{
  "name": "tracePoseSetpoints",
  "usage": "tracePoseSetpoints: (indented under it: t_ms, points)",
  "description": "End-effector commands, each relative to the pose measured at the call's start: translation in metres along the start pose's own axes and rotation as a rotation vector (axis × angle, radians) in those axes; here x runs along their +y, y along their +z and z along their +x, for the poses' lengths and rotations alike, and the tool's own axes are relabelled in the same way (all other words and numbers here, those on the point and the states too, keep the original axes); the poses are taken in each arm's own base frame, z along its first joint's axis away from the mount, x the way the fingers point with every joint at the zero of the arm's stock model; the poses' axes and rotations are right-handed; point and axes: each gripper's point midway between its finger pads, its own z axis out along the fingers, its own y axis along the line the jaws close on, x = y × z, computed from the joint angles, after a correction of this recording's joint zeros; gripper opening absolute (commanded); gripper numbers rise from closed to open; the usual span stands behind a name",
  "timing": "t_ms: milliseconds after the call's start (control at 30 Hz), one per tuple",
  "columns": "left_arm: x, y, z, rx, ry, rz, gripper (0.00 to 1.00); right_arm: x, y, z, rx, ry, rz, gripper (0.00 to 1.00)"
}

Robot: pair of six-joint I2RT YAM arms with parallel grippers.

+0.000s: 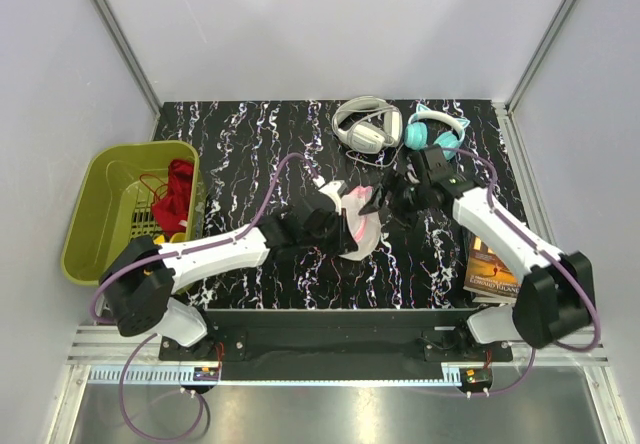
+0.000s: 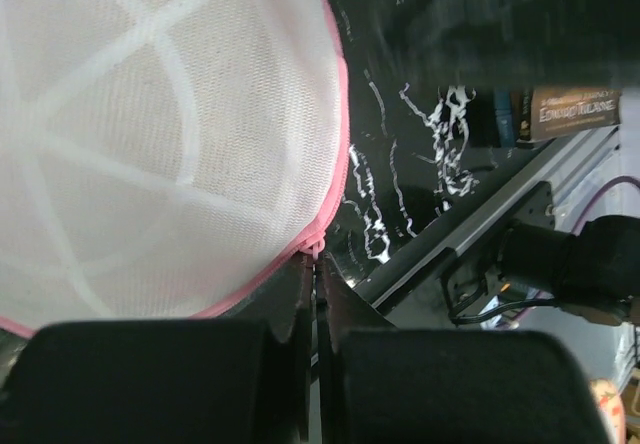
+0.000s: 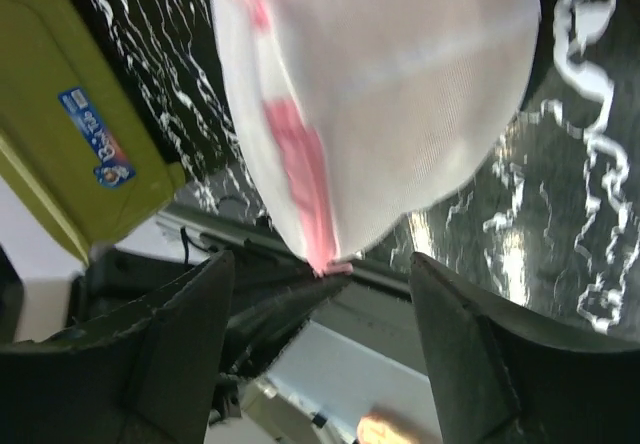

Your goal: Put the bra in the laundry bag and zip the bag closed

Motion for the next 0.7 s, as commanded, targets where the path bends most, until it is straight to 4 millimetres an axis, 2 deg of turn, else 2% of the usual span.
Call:
tracePoseSetpoints:
  t_ms: [0,167,233,400,467,500,567,600,667]
  points:
    - [-0.037,-0.003,-0.028,-0.067,-0.01,0.13,0.0,0.015,-0.014,0.025,0.041,0.092,-0.14,0.76]
    - [-0.041,-0.002,-0.026,-0.052,-0.011,0.152,0.0,0.022,-0.002,0.029,0.063,0.081,-0.174,0.66]
    - [-0.041,-0.002,-0.025,-0.049,-0.008,0.153,0.0,0.029,0.001,0.024,0.046,0.056,-0.187,0.63]
    - [-0.041,-0.005,-0.024,-0.047,0.003,0.152,0.0,0.023,0.013,0.018,0.033,0.041,-0.147,0.49]
    - [-0.038,-0.006,-0.024,-0.051,0.004,0.139,0.0,0.019,0.018,0.017,0.036,0.041,-0.133,0.39]
    - [-0.035,-0.006,-0.025,-0.054,0.002,0.132,0.0,0.018,0.019,0.018,0.038,0.032,-0.129,0.29]
    - [-0.025,-0.007,-0.02,-0.041,0.01,0.091,0.0,0.014,0.019,0.015,0.018,0.029,-0.117,0.14]
    - [-0.013,-0.007,-0.019,-0.037,0.007,0.058,0.0,0.014,0.017,0.011,0.008,0.032,-0.119,0.0]
    - [0.018,-0.013,-0.02,-0.032,-0.027,-0.038,0.0,0.016,0.012,0.005,0.005,0.021,-0.131,0.0]
